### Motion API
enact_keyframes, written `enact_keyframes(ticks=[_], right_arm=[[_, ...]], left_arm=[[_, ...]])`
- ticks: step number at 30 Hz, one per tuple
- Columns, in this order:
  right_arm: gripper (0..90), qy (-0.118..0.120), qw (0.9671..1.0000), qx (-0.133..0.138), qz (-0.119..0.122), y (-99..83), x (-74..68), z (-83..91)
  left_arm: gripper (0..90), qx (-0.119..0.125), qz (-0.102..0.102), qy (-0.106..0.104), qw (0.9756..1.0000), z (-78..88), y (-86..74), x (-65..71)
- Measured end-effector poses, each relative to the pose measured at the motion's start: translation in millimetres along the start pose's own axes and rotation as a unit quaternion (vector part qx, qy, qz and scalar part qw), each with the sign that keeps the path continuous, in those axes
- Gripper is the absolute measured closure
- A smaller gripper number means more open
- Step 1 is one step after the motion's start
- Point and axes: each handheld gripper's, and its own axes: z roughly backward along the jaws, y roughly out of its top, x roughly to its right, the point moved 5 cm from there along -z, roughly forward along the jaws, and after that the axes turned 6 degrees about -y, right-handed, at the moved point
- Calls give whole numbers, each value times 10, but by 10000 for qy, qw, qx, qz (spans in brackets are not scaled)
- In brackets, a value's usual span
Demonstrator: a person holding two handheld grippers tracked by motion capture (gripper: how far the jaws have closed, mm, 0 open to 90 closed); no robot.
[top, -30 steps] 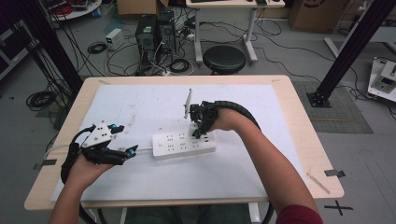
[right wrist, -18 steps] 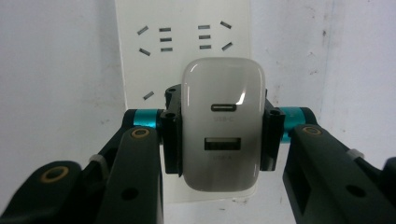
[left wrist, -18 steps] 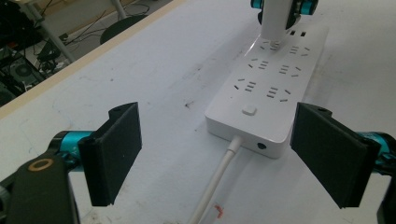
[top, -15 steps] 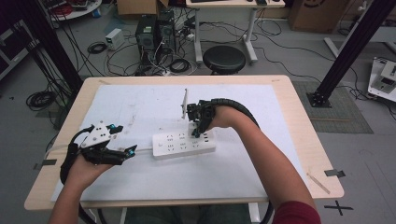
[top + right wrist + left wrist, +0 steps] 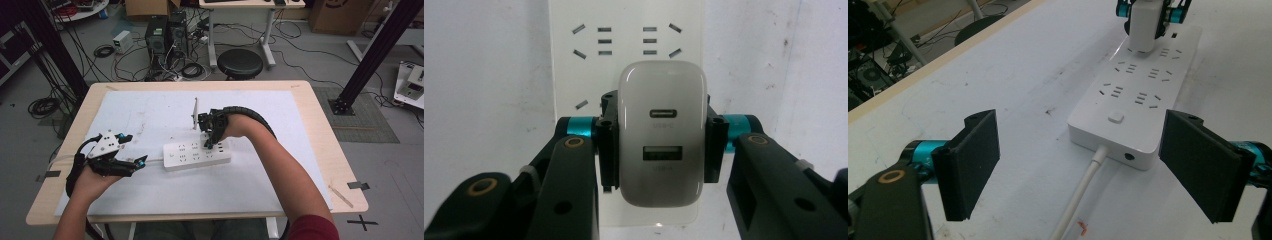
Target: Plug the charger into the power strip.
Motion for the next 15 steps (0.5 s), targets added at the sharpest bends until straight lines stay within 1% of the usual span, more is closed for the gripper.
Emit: enact_keyframes(ticks=[1, 2, 3, 4, 5, 6, 7, 8, 9, 10, 13, 14, 15], right_arm=[[630, 15, 10000, -25, 13, 19, -1, -6], [630, -27, 9997, -241, 86, 23, -4, -61], [630, -15, 9995, -326, 25, 27, -23, -71], [631, -33, 9995, -277, 114, 35, -3, -80], [631, -10, 9995, -320, 10, 25, -12, -73], [632, 9, 9997, -238, 43, 20, 0, -81], [632, 19, 9997, -227, 17, 15, 3, -81], [633, 31, 9997, -227, 3, 13, 4, -84], [633, 60, 9995, -286, -79, 6, -5, -77], [634, 50, 9998, -211, -2, 12, 10, -91], [635, 99, 9996, -245, -93, 5, -1, -96], [635, 71, 9997, -208, -43, 9, 8, -106], [635, 91, 9996, -251, -104, 4, -5, -112]], left_arm=[[166, 24, 4, -6, 10000, -9, 13, 8], [165, 42, 5, -5, 10000, -16, 19, 14], [166, 24, -30, -21, 10000, -18, 25, 17], [165, 41, -17, -24, 10000, -25, 30, 24], [165, 28, -31, -40, 10000, -29, 30, 28], [165, 22, -24, -49, 10000, -37, 27, 32], [165, -10, -33, -51, 10000, -42, 22, 29], [166, -25, -40, -42, 10000, -46, 20, 25], [166, -32, -36, -39, 10000, -48, 18, 21], [166, -19, -32, -29, 10000, -49, 19, 19], [165, 7, -21, -9, 10000, -44, 14, 15], [166, 4, -15, -10, 10000, -46, 11, 14], [166, 7, -4, -3, 10000, -50, 7, 15]])
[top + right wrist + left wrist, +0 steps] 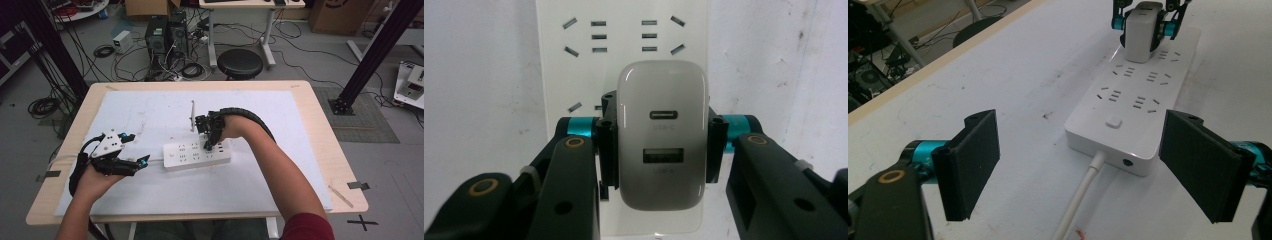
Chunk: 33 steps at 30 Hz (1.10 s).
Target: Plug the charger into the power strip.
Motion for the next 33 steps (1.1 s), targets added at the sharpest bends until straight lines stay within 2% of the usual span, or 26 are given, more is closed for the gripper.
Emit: enact_keyframes(ticks=[1, 3, 4, 9, 10, 11, 12, 13, 14, 16, 18, 19, 20, 23, 24, 27, 30, 33], right_arm=[[635, -26, 10000, -2, 58, 1, 11, -15], [635, -6, 10000, -68, -7, -2, -2, -25], [635, -9, 10000, -20, 58, 0, 8, -45], [631, -20, 10000, 29, 67, -3, 9, -50], [628, -26, 10000, -28, -45, -11, -16, -37], [622, -30, 10000, 75, -22, -9, 3, -41], [572, 45, 9998, 124, -155, -15, 7, -43], [464, 165, 9992, 152, -345, -23, -5, -30], [385, 135, 9982, 305, -499, -22, 5, 5], [323, -23, 9951, 545, -823, -39, 23, 94], [313, -200, 9913, 860, -981, -75, 18, 208], [313, -200, 9913, 860, -981, -75, 18, 208], [299, -255, 9898, 933, -1048, -94, 11, 244], [250, -464, 9805, 1291, -1408, -232, -38, 397], [237, -528, 9757, 1448, -1556, -278, -54, 433], [214, -699, 9596, 1881, -1971, -431, -127, 523], [210, -861, 9428, 2272, -2283, -580, -233, 574], [210, -1035, 9253, 2515, -2644, -718, -339, 594]], left_arm=[[166, -9, -5, 4, 10000, -3, -2, 1], [166, 2, -5, -4, 10000, -12, 4, 6], [166, 2, -10, -2, 10000, -16, 7, 6], [166, -23, -23, -38, 10000, -45, 15, 17], [165, -32, -8, -47, 10000, -51, 14, 17], [166, -32, -9, -43, 10000, -54, 16, 13], [166, -27, -9, -38, 10000, -57, 18, 8], [165, -39, -19, -40, 10000, -59, 18, -1], [165, -30, -1, -31, 10000, -63, 20, -6], [165, -22, 0, -23, 10000, -67, 31, -21], [166, 13, 2, -14, 10000, -69, 52, -35], [166, 13, 2, -14, 10000, -69, 52, -35], [166, 27, -7, 7, 10000, -67, 67, -53], [165, 71, -8, 14, 10000, -66, 85, -85], [166, 66, -38, 20, 10000, -61, 88, -102], [165, 133, -75, 53, 9999, -47, 98, -148], [165, 313, -81, 85, 9994, -32, 113, -197], [166, 437, -8, 49, 9990, -44, 120, -234]])
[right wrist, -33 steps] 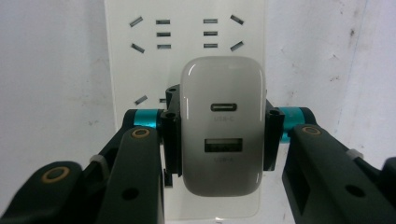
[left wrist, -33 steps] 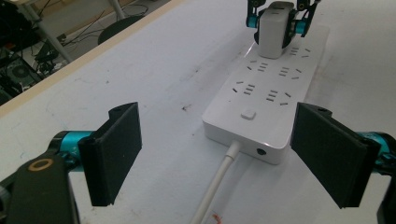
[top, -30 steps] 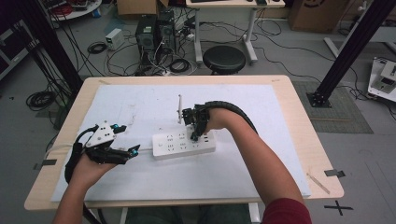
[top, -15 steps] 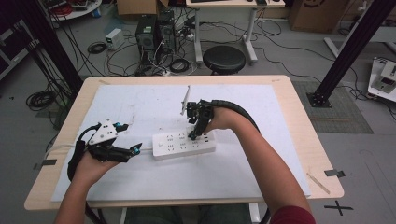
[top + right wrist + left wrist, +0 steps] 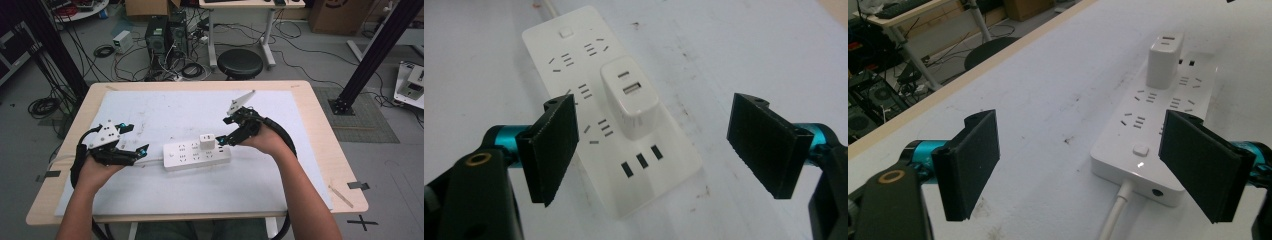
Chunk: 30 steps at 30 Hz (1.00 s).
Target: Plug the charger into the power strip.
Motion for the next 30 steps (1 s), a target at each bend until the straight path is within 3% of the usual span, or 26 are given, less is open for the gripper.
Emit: enact_keyframes(ticks=[8, 14, 20, 30], right_arm=[[203, -219, 9963, 672, -490, -317, -54, 229], [197, -380, 9885, 1168, -880, -555, -45, 329], [196, -546, 9861, 1245, -951, -664, -23, 361], [197, -569, 9868, 1195, -932, -666, -20, 328]], left_arm=[[165, 23, 89, -151, 9998, -81, -87, -9], [165, 63, 163, -185, 9997, -101, -125, -47], [165, 68, 178, -150, 9997, -77, -121, -57], [165, 93, 164, -156, 9997, -42, -120, -52]])
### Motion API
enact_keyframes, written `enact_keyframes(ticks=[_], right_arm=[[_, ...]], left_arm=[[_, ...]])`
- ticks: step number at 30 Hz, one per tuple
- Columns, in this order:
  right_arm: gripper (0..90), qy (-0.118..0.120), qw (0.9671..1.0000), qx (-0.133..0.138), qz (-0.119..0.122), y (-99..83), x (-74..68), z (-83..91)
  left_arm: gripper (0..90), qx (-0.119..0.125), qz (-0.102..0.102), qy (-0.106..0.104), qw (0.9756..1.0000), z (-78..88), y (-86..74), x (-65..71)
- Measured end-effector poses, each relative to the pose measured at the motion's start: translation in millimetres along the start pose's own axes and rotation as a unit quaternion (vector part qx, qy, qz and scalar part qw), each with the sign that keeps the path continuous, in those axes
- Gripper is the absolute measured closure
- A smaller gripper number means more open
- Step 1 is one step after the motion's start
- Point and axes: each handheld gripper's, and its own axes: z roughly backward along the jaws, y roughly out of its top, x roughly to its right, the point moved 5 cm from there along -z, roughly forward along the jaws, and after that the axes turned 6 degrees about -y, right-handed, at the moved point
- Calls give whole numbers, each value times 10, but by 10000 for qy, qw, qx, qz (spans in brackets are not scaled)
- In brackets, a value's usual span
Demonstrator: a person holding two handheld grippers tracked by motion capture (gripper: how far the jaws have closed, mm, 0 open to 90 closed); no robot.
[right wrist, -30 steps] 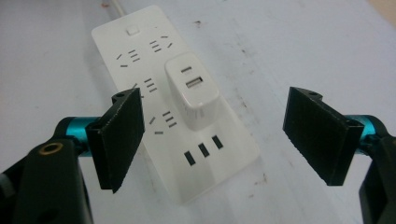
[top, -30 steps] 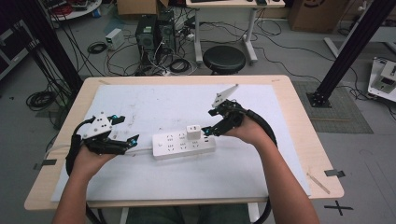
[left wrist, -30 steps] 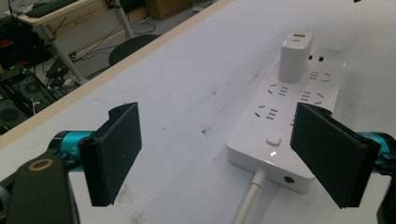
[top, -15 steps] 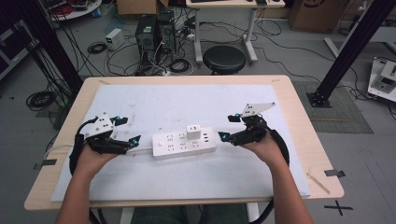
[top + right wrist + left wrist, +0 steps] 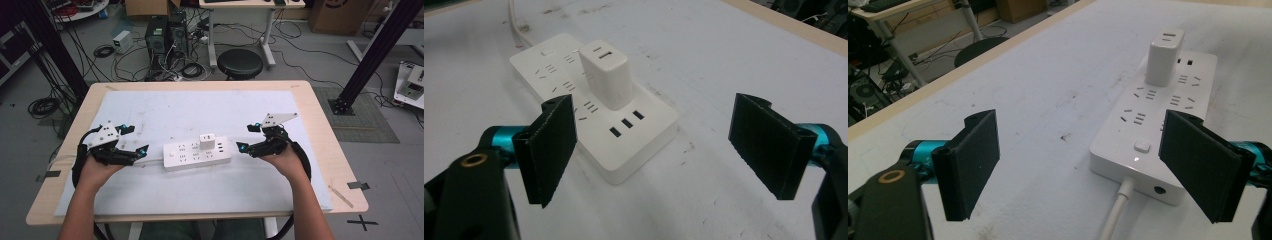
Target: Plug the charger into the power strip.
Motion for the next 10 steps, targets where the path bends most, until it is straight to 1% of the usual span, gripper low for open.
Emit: enact_keyframes(ticks=[4, 5, 10], right_arm=[[196, -11, 10000, 17, 5, 3, 13, -8], [196, -18, 10000, -8, -29, 1, 12, -8], [197, -52, 10000, -12, 0, 2, 15, -11]], left_arm=[[165, -19, -1, 0, 10000, 1, 4, -13], [166, -45, -23, 10, 10000, 4, 2, -24], [166, -91, 38, 79, 9999, -5, -22, -60]])
